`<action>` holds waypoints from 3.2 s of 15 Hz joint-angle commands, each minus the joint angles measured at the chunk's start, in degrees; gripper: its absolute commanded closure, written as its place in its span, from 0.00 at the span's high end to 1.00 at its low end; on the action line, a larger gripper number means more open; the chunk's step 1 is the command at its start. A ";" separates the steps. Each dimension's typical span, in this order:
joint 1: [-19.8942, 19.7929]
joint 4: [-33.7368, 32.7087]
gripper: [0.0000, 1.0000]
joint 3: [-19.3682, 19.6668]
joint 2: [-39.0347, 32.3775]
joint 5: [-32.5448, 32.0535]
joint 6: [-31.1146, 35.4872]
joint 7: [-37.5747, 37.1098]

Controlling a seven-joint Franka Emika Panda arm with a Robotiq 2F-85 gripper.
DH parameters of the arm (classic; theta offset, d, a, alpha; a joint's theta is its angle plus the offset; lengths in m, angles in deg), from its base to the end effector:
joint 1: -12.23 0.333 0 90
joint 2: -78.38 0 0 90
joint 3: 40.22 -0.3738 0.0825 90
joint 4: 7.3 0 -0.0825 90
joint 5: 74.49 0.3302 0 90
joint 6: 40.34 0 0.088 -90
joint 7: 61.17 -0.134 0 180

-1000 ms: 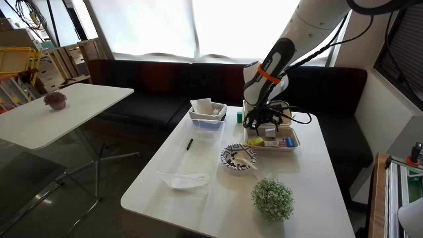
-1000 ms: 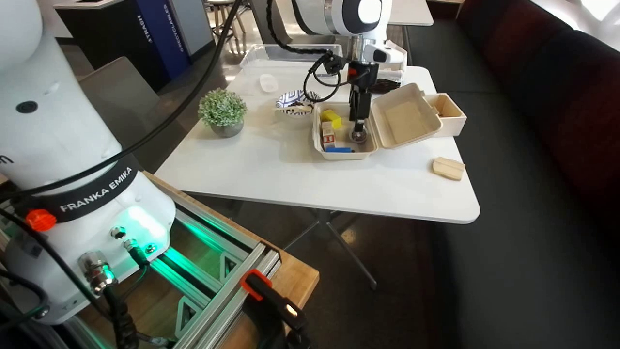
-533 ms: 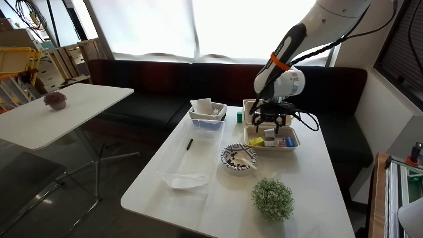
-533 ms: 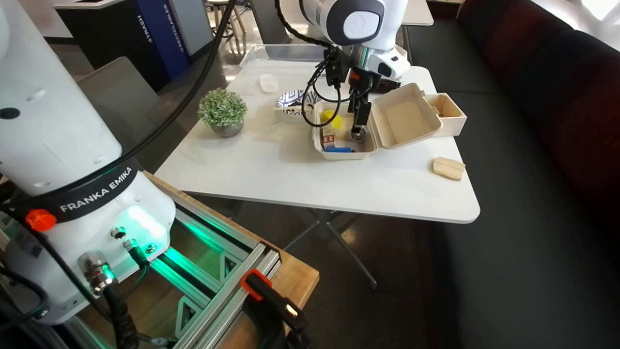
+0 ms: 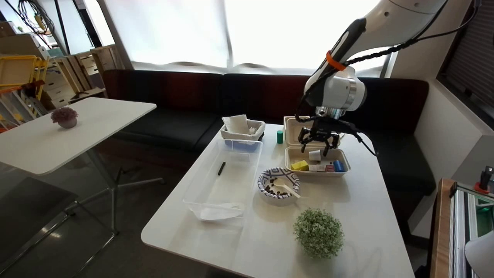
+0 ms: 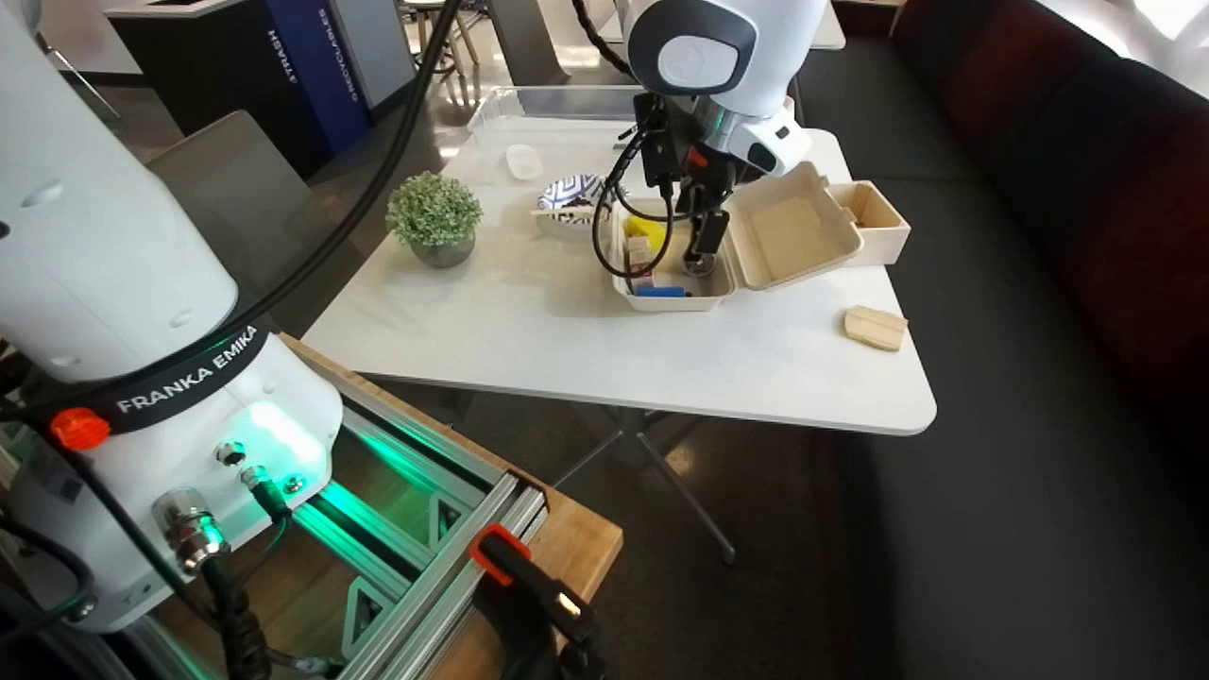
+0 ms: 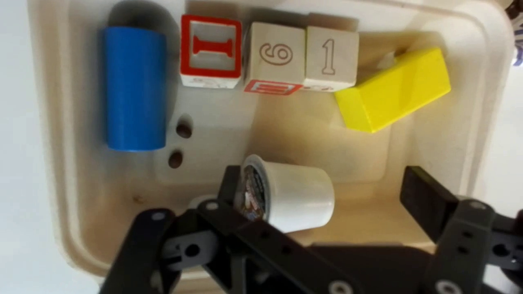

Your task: Turn the k-cup over

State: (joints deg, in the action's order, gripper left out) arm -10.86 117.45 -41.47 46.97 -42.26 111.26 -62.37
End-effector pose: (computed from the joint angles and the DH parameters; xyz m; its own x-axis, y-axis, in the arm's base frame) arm 0.5071 -0.2113 0.1989 0.6176 -0.7731 -0.1442 -0.7816 -0.5829 -0.2222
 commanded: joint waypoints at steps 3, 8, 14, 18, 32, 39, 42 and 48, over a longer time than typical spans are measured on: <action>-0.75 0.07 1.00 -0.13 -1.62 4.86 1.45 4.02; 0.47 -0.16 1.00 -0.04 -3.20 6.51 3.98 2.27; 0.72 -0.24 1.00 -0.24 -4.24 8.03 8.38 1.17; -0.42 -0.31 1.00 -1.20 -4.35 9.38 9.16 2.56; -4.95 -0.13 1.00 -4.39 -4.19 18.14 8.80 15.74; -7.65 0.17 0.59 -6.69 -4.56 20.49 9.60 20.21; -8.33 0.27 0.71 -7.24 -4.33 21.02 9.56 21.60; -9.00 0.41 0.91 -7.71 -4.70 21.50 9.58 23.13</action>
State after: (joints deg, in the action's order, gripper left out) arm -18.75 117.34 -47.75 42.82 -22.84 118.83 -41.81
